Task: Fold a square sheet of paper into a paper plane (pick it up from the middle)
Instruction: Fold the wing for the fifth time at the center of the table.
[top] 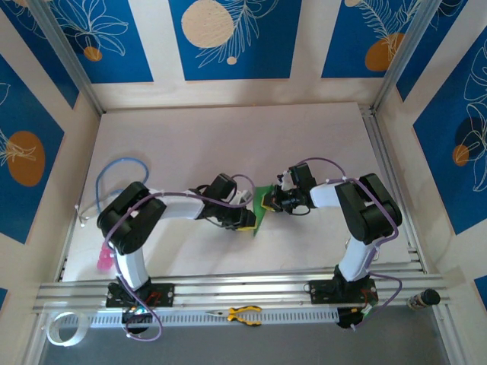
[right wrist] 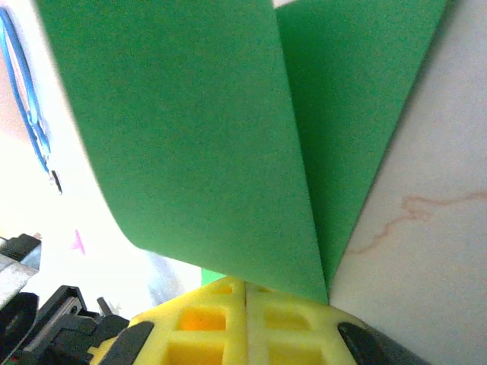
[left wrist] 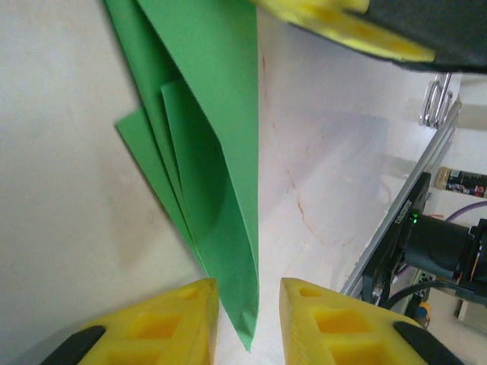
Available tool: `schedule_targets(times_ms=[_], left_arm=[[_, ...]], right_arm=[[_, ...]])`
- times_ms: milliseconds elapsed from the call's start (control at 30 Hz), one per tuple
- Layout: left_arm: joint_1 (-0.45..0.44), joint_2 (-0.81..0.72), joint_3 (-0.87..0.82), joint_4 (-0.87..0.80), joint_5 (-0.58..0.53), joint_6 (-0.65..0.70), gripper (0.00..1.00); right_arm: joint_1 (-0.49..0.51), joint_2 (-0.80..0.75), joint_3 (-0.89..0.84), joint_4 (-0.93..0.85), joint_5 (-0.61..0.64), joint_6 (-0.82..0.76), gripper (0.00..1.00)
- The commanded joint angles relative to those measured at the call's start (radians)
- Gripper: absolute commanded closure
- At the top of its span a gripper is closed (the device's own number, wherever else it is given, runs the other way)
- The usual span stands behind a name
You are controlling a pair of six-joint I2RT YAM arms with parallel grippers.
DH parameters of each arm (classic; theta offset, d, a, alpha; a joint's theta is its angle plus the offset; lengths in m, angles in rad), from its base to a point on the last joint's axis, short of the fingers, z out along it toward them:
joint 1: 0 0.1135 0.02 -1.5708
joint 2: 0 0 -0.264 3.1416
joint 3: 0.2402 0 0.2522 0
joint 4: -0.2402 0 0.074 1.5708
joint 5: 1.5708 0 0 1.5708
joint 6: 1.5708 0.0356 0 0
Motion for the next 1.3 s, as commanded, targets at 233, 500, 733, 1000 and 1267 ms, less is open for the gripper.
schedule_targets(times_ms=[233,500,733,1000,1267], left_arm=[[-0.005,0.023,0.02,0.111,-0.012,-0.084,0.76],[-0.004,0.042,-0.005,0.114,0.009,-0.099,0.87],[-0.006,0.045,-0.033,0.132,0.034,-0.113,1.0],[-0.018,0.069,-0.054,0.119,0.065,-0.128,1.0],[-0.041,0.082,-0.055,0.043,0.039,-0.115,1.0]], right_arm=[[0.004,0.022,-0.011,-0.074,0.064,-0.015,0.98],[0.004,0.02,-0.013,-0.072,0.063,-0.015,0.98],[0.004,0.023,-0.013,-0.072,0.066,-0.014,0.98],[0.007,0.033,-0.013,-0.069,0.077,-0.009,0.98],[0.008,0.037,-0.01,-0.076,0.085,-0.006,0.99]])
